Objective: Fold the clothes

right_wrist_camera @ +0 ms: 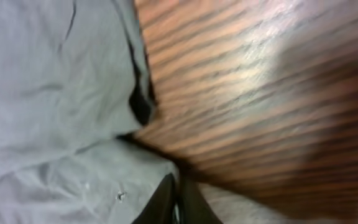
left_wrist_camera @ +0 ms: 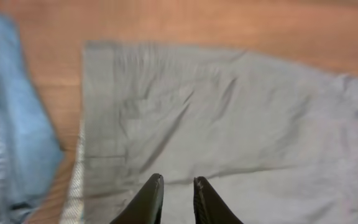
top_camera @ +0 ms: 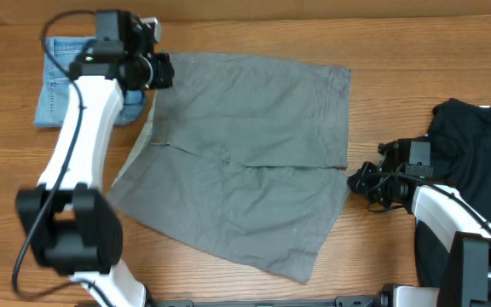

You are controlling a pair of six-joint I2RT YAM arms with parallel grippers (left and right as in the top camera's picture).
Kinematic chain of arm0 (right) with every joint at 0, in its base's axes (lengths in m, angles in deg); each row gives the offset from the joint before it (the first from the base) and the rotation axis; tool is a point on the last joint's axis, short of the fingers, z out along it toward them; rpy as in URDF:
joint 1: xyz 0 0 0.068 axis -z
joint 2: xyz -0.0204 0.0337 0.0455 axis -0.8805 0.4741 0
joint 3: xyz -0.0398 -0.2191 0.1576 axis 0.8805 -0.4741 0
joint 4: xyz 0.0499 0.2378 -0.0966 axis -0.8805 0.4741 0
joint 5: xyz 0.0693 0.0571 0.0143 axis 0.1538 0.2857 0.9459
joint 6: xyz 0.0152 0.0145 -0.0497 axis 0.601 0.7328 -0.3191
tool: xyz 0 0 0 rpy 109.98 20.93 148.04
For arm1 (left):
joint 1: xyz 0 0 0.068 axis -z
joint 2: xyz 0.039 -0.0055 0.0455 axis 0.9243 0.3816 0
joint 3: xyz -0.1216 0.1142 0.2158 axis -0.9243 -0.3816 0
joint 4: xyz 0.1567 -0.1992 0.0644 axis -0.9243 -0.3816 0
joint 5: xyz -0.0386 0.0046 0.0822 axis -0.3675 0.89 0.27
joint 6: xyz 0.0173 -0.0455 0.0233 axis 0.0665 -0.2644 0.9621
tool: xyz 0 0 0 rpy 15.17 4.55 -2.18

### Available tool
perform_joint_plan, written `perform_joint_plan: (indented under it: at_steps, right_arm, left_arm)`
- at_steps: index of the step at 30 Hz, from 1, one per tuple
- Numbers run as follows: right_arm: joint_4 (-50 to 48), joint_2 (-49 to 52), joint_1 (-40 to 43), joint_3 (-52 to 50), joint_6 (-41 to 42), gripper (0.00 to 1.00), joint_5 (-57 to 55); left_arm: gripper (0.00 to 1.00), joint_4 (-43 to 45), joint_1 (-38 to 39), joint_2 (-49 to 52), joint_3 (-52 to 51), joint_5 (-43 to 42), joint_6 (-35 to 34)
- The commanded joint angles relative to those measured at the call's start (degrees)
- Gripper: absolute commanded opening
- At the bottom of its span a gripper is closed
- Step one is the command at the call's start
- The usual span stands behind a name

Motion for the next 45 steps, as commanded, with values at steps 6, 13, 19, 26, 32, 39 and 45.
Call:
perform_joint_plan:
  at_steps: [6,13,19,26,32,39,45]
  right_arm:
    - [-1.38,0.07,5.09,8.9,1.29,0.15,-4.9]
    - [25.99,-3.74,6.38,26.29,-4.66,0.56,-2.45]
    - [40.76,-12.74,4.26,29.86,-4.59,0.56,2.21]
    - [55.6,-19.34,-1.53,27.8,1.97,0.54,-1.03]
    - [57.4,-19.17,-7.48,15.96,9.68,0.39,-1.81]
    - [50.38,-19.12,-11.61,-1.81,12.31,0.34,5.44]
    - [39.74,-19.12,-11.87,-11.02,18.01,0.52,6.27]
  left_arm:
    - [0.27,-9.7,-0.33,-10.58,1.88,11.91,2.19]
    - [0.08,-23.23,-1.95,-11.91,1.9,14.64,2.82]
    - [0.06,-29.7,-4.81,-17.73,1.92,16.83,1.38]
    - [0.14,-39.3,-8.61,-20.04,0.5,17.0,-1.53]
    - [0.15,-39.32,-9.46,-20.04,-8.63,16.39,-3.89]
    - [0.21,-34.29,-10.56,-20.04,-19.78,13.2,-3.87]
    - [0.32,-29.77,-10.78,-20.04,-27.61,12.44,-3.87]
